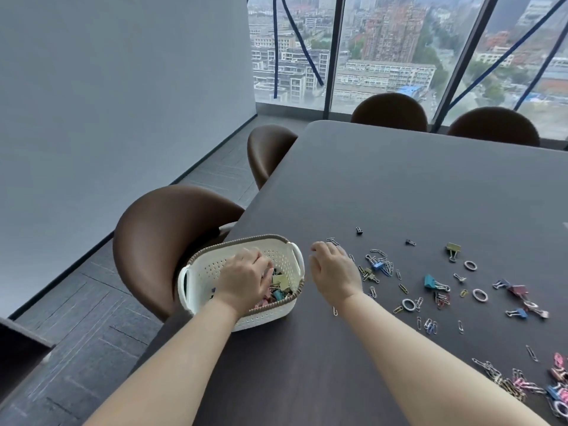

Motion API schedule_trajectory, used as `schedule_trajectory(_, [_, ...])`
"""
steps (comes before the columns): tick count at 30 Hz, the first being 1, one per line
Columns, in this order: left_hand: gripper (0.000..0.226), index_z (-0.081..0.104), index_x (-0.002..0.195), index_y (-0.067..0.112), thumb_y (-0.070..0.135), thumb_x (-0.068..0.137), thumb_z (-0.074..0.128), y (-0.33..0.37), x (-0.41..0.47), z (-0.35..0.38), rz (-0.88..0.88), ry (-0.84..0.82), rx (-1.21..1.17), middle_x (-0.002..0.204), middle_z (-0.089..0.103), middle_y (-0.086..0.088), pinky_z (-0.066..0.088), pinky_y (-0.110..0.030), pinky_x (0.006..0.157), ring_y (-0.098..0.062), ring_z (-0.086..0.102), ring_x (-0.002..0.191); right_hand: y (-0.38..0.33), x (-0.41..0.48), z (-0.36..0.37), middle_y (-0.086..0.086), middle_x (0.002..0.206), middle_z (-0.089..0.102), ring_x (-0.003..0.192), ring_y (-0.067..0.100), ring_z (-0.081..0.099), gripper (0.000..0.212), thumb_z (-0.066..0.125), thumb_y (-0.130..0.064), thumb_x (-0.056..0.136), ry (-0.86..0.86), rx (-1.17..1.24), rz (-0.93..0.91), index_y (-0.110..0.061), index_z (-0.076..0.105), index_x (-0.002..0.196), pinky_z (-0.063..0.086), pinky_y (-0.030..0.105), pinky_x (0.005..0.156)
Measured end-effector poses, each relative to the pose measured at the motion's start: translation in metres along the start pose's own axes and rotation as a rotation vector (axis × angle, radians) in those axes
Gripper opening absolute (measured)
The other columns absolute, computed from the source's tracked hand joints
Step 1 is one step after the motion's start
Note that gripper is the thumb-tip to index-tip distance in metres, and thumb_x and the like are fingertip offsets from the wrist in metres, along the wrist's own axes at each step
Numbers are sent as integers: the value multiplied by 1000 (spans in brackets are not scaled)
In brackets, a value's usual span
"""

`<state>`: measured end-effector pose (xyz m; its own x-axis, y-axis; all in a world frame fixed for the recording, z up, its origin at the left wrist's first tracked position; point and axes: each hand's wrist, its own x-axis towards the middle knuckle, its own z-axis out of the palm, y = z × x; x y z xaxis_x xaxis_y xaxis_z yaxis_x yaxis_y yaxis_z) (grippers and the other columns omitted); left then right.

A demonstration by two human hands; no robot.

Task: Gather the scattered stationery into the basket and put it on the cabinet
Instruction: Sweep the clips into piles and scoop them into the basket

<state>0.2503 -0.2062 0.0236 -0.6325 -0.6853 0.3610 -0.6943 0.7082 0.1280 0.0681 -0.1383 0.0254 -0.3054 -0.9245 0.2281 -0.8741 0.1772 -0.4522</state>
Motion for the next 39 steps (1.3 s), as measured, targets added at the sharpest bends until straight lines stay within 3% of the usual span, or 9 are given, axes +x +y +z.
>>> schedule_trajectory(6, [30,60,97,22,36,77,43,83,16,39,236,-18,-115,108,50,1,47,-33,82,-17,44,100,92,-47,-19,1,141,40,130,25,34,49,46,-35,91,-113,-177,256,-20,36,136,28,38,105])
schedule_trajectory(11, [51,52,124,15,41,82,37,135,6,94,254,-368,-151,135,48,-8,43,-41,100,-19,28,129,148,-96,-28,-1,149,30,137,20,24,51,44,-37,93,-194,-219,409,-23,29,140,23,37,110])
schedule_trajectory(14, [67,7,148,19,48,94,33,146,-6,123,90,-626,-101,156,-5,-7,5,-44,118,-22,-14,142,171,-123,-28,-1,151,27,138,20,22,52,42,-35,94,-216,-224,465,-23,27,142,21,38,111])
schedule_trajectory(16, [73,-6,147,21,53,93,31,151,-4,137,33,-704,-36,154,-18,-7,-3,-43,115,-27,-22,140,184,-139,-27,-1,152,25,140,20,20,52,42,-35,94,-227,-224,500,-23,27,142,20,40,112])
schedule_trajectory(20, [79,-10,147,17,59,91,28,163,13,159,-3,-750,-16,154,-19,-10,0,-43,116,-29,-21,140,206,-166,-25,1,154,18,143,20,13,56,41,-37,94,-234,-232,561,-23,22,145,12,41,116])
schedule_trajectory(26, [86,-9,147,15,69,84,13,218,2,180,208,-756,-45,155,-15,-6,-6,-40,115,-26,-22,140,234,-206,-31,4,157,10,145,25,3,63,45,-42,92,-158,-242,675,-23,19,146,4,47,116])
schedule_trajectory(29, [99,-10,147,17,71,63,-8,253,-9,186,327,-736,-37,155,-18,-4,-12,-37,113,-22,-25,139,250,-222,-41,6,158,1,145,29,-3,74,40,-57,88,-156,-304,763,-23,10,148,1,54,114])
schedule_trajectory(34, [95,-21,142,20,72,64,-3,291,-4,193,462,-726,-103,153,-25,-1,-15,-31,109,-14,-35,130,277,-247,-56,9,155,-21,141,37,-15,109,34,-84,69,-239,-370,989,-23,-15,146,1,61,111])
schedule_trajectory(39, [100,-20,143,23,78,61,-2,306,9,203,496,-686,71,153,-24,0,-15,-49,110,-18,-36,132,293,-254,-58,9,153,-27,139,42,-18,124,33,-93,55,-228,-325,1090,-26,-24,142,2,64,110])
